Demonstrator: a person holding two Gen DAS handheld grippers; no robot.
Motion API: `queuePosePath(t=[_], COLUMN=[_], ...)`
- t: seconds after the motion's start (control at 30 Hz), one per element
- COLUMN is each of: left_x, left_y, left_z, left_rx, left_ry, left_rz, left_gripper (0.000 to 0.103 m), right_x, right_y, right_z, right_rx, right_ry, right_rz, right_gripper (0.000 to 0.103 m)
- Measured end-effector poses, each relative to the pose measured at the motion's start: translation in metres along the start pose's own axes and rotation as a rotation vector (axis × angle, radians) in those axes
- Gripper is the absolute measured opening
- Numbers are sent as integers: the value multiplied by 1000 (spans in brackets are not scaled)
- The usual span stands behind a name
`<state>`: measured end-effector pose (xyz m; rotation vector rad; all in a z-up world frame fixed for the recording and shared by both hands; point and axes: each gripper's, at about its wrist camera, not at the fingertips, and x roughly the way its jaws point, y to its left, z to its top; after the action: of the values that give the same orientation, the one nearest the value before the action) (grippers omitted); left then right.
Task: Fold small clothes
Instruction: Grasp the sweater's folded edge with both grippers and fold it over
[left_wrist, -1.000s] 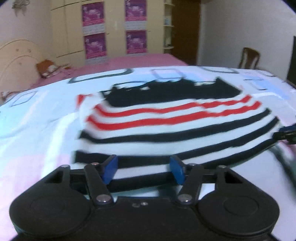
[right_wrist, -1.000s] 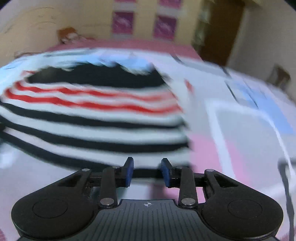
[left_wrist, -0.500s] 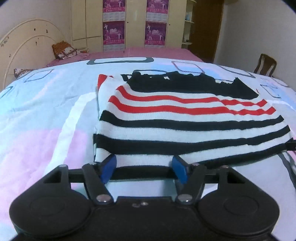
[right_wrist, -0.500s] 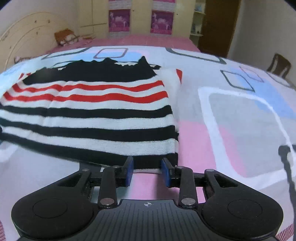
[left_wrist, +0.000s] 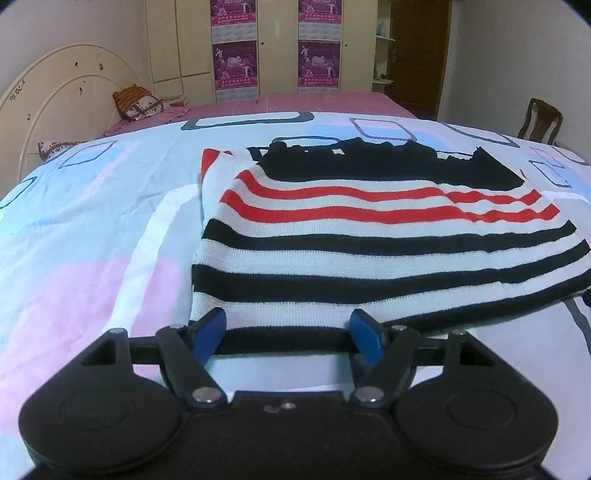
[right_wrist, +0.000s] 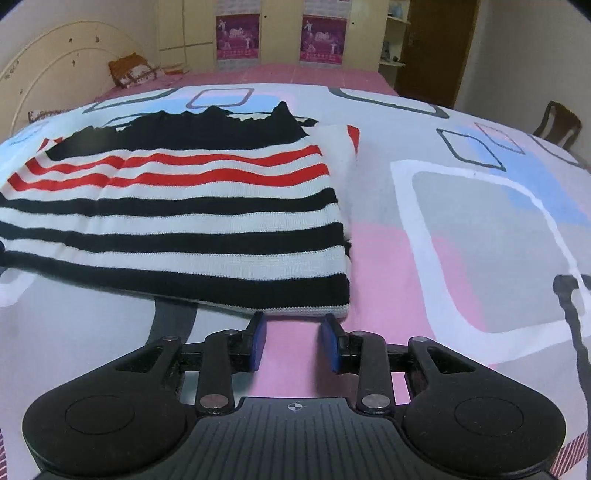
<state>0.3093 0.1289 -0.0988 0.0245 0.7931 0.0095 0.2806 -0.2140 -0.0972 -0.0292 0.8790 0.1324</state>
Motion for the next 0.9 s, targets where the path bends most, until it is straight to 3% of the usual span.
queuePosePath(t=[0.13,0.17,0.2,0.23,0.27,0.3,0.37,0.4,0.43,0.47,0.53,0.6,0.73,0.9], left_x=[-13,-19,-27,-36,-42,-46,-46,-42,-36,-28,-15,-4,17,42], left_y=[2,3,5,7,13,18,29,33,39,46,56,62,66,77], left_z=[1,0,-3,-7,-11,-15,-25,-28,-32,-36,-43,-45,-36,-21], left_rx=[-17,-24,-33,-57,-108,-167,-321,-386,-483,-580,-753,-845,-902,-965], left_ry=[8,-7,-33,-63,-75,-83,-84,-79,-77,-72,-95,-138,-196,-205], left_rz=[-3,16,51,70,47,6,-92,-121,-158,-189,-230,-249,-249,-224], left_gripper=[80,95,102,102,100,93,81,75,72,67,67,67,63,34], right_x=[-5,-11,-19,-30,-38,-44,-51,-51,-51,-51,-48,-40,-19,17], right_y=[-3,-4,-5,-5,-6,-6,-6,-5,-4,-3,2,13,40,76], right_z=[8,9,9,8,8,8,13,17,21,25,34,44,67,94], right_rx=[30,40,46,48,48,55,71,85,101,120,138,145,134,107], right_ry=[7,-7,-37,-90,-128,-150,-177,-180,-186,-197,-207,-192,-171,-133], right_rz=[-3,-8,-13,-6,15,22,41,46,61,83,118,159,237,295], right_gripper=[34,54,72,88,88,86,46,35,16,10,10,10,10,10])
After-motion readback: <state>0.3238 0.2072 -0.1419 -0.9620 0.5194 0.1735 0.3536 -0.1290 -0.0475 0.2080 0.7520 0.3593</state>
